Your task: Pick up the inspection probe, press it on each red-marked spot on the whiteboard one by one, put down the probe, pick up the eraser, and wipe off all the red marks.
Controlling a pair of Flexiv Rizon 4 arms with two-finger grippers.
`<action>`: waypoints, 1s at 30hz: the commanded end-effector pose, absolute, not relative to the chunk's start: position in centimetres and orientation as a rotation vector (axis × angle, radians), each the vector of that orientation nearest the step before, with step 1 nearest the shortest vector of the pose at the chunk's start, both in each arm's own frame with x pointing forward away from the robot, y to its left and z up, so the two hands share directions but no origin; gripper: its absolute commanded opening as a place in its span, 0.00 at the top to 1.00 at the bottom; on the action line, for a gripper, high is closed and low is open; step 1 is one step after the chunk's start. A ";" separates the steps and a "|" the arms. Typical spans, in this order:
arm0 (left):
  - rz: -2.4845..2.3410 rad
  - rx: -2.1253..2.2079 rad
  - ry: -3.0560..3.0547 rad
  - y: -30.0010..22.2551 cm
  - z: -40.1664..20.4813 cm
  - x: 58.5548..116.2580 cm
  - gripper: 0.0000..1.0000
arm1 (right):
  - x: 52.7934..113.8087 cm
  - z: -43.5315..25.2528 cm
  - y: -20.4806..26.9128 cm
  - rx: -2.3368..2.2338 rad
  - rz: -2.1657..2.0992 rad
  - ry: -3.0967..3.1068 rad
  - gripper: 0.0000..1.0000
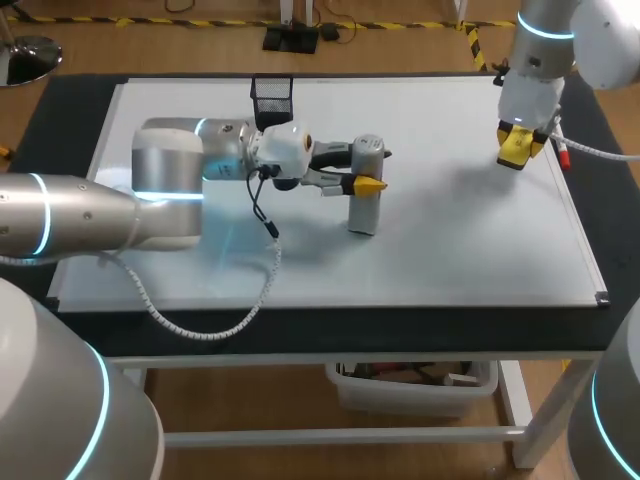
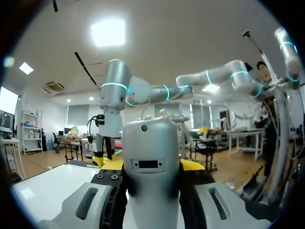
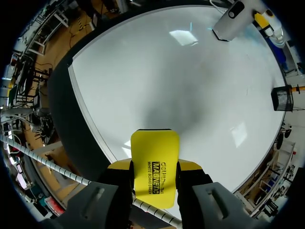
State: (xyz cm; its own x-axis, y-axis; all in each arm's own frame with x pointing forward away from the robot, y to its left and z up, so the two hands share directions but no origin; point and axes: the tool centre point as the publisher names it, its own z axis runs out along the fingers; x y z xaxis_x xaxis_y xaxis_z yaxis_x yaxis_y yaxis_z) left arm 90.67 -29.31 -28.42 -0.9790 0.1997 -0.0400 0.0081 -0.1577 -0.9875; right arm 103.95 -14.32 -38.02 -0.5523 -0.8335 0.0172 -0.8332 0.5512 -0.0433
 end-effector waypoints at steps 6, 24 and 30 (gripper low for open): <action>2.279 -0.249 -1.963 -29.1 -28.5 90.6 1.00 | 104.0 -37.9 -14.4 -1.488 -0.075 2.762 1.00; 2.279 -0.259 -1.961 -29.0 -28.2 90.7 1.00 | 104.0 -37.9 -14.4 -1.488 -0.075 2.762 1.00; 2.303 -0.287 -1.940 -29.0 -26.9 90.5 1.00 | 104.0 -37.9 -14.4 -1.488 -0.075 2.762 1.00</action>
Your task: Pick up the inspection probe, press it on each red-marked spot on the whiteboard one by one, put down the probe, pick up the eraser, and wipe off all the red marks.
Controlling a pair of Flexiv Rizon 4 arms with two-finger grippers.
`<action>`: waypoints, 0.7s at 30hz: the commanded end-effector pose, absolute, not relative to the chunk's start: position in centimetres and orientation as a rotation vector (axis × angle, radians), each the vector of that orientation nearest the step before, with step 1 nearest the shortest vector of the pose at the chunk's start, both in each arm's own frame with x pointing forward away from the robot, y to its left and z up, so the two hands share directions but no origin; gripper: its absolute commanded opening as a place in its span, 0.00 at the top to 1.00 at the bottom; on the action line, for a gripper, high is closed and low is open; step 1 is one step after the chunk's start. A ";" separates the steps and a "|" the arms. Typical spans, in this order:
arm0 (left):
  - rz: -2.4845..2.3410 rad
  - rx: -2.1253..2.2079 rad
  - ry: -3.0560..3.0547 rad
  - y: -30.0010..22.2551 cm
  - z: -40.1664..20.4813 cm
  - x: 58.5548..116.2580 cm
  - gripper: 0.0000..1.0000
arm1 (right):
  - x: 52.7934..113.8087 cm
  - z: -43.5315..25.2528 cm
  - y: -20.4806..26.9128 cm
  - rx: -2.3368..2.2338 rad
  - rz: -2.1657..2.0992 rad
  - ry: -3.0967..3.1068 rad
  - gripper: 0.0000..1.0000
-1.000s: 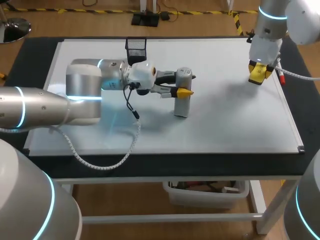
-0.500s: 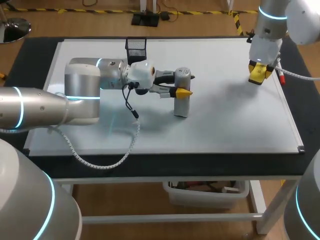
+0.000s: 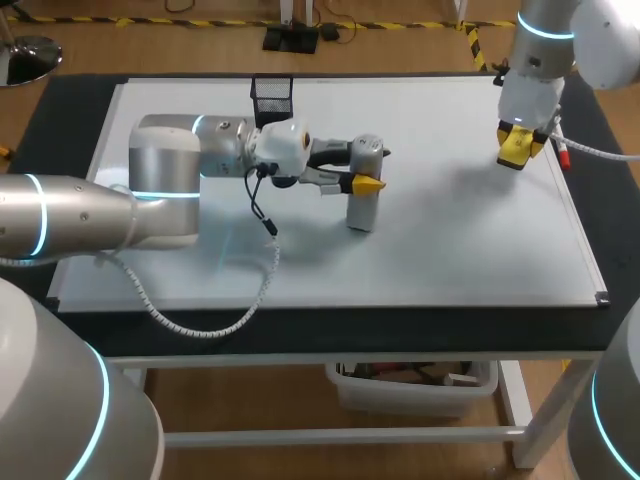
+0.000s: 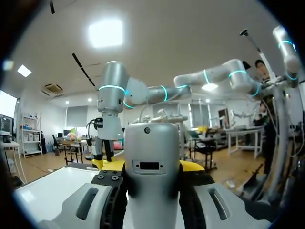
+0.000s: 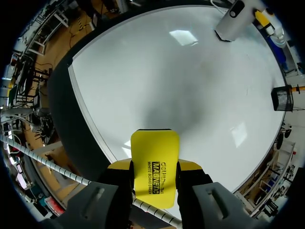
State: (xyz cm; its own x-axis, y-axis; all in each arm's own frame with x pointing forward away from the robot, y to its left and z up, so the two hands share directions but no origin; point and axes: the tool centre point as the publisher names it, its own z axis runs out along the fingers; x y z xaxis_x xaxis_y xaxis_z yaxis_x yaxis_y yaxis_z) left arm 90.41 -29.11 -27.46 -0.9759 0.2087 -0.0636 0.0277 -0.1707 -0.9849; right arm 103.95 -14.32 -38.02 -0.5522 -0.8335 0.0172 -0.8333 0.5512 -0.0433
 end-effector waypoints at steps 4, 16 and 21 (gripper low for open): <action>2.326 -0.280 -1.923 -28.5 -25.9 90.7 1.00 | 104.0 -37.9 -14.4 -1.488 -0.075 2.762 1.00; 2.437 -0.121 -1.962 -21.6 -24.9 94.6 1.00 | 104.0 -37.9 -14.4 -1.488 -0.075 2.762 1.00; 2.499 -0.031 -1.983 -17.8 -24.6 96.4 1.00 | 104.0 -37.9 -14.4 -1.488 -0.075 2.762 1.00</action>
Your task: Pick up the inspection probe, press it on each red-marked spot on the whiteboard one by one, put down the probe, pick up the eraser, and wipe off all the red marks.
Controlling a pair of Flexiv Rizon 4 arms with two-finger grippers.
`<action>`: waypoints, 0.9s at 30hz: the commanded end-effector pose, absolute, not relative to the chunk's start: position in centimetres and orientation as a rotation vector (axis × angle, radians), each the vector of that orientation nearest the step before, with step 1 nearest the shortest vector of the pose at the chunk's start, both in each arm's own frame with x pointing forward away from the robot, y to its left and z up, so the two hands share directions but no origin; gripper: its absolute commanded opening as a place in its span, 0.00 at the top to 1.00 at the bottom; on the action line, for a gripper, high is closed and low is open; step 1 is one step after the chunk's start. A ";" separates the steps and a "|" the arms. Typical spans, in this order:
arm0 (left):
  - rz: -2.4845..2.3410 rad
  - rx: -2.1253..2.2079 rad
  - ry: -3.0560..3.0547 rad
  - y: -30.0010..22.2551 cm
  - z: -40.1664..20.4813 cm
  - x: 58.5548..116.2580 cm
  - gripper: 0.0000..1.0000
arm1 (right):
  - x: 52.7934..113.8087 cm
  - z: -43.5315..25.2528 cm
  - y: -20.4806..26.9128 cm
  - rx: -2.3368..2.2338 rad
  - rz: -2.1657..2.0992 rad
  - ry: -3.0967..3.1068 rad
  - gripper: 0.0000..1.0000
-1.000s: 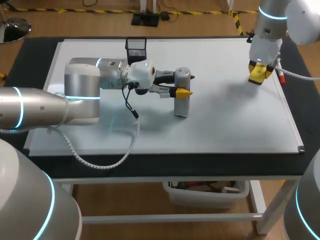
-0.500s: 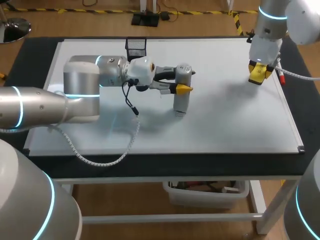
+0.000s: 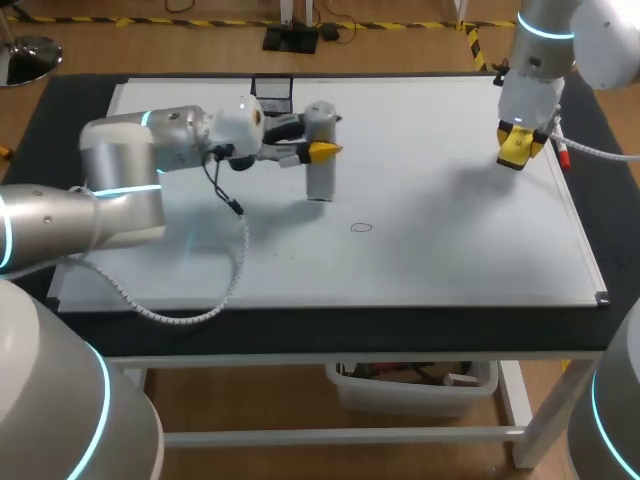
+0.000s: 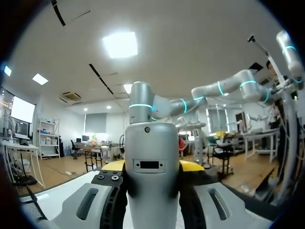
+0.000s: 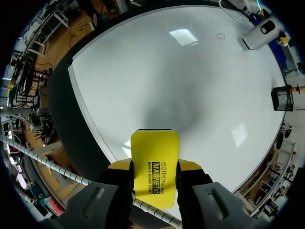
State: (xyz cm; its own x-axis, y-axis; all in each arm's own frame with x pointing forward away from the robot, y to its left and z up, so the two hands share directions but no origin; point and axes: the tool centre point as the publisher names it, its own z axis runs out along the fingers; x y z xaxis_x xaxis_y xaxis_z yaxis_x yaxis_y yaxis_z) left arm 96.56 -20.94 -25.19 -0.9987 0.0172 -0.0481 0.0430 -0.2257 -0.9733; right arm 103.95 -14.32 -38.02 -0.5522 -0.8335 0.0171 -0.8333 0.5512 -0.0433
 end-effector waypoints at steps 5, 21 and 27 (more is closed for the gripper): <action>-2.376 -0.043 1.891 -14.0 -24.4 98.0 1.00 | 104.0 -37.9 -14.4 -1.488 -0.075 2.762 1.00; -2.256 -0.233 1.837 -4.8 -24.2 101.4 1.00 | 104.0 -37.9 -14.4 -1.488 -0.075 2.762 1.00; -2.239 -0.257 1.814 -2.7 -24.0 101.4 1.00 | 104.0 -37.9 -14.4 -1.488 -0.075 2.762 1.00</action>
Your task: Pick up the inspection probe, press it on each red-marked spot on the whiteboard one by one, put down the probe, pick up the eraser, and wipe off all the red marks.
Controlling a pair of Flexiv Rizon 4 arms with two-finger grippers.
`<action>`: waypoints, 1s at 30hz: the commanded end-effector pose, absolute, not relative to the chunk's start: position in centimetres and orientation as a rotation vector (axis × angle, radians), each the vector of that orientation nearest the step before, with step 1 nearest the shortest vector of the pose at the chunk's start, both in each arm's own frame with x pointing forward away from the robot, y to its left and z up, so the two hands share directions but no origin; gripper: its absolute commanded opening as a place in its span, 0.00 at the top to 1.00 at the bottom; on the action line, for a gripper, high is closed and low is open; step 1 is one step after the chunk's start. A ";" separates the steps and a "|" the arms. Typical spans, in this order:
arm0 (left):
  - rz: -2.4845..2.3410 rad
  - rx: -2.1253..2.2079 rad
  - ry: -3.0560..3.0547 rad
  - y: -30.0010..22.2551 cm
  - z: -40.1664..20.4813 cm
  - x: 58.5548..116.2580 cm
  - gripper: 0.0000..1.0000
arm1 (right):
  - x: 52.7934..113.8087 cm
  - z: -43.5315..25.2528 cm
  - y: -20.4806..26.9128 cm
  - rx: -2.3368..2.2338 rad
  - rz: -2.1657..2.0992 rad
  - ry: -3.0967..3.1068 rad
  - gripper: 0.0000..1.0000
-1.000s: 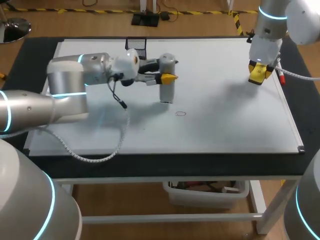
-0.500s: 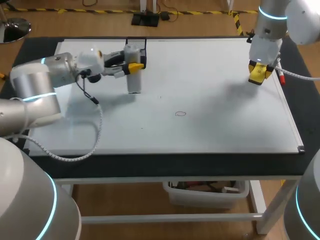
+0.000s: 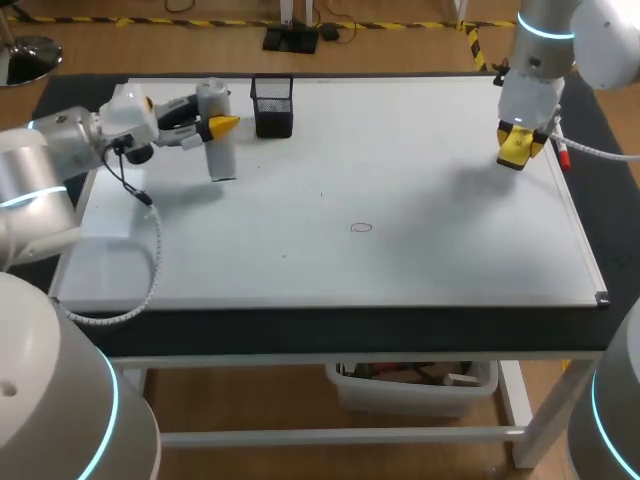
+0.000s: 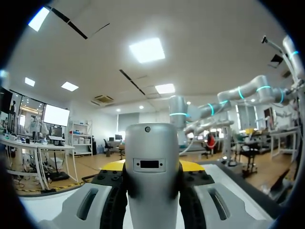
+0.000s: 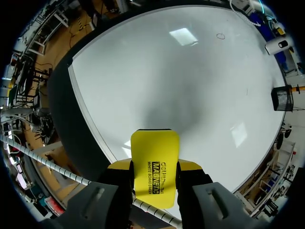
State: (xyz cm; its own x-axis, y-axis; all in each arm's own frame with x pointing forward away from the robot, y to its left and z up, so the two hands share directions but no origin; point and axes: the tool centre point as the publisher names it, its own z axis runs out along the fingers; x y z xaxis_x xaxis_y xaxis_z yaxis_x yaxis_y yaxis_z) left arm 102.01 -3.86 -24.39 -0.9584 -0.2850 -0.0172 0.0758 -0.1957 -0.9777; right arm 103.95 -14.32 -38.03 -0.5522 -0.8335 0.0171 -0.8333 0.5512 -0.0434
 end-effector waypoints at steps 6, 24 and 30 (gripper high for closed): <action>-2.224 -0.293 1.795 -0.7 -24.4 101.4 1.00 | 104.0 -37.9 -14.4 -1.488 -0.075 2.762 1.00; -2.227 -0.296 1.781 0.0 -24.4 101.0 1.00 | 99.4 -37.0 -4.2 -1.770 -0.087 2.560 1.00; -2.227 -0.296 1.781 0.0 -24.4 101.0 1.00 | 97.1 -37.1 0.5 -1.883 -0.057 2.486 1.00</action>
State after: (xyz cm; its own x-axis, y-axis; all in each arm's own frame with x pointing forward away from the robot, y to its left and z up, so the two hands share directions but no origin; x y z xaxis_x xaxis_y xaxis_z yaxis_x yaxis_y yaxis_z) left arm 101.01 0.08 -24.34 -0.9419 -0.3358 -0.0092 0.0820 -0.2031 -0.9757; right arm 97.89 -0.88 -37.17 -0.2793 -0.9601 -0.0123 -0.9597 0.2796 -0.0281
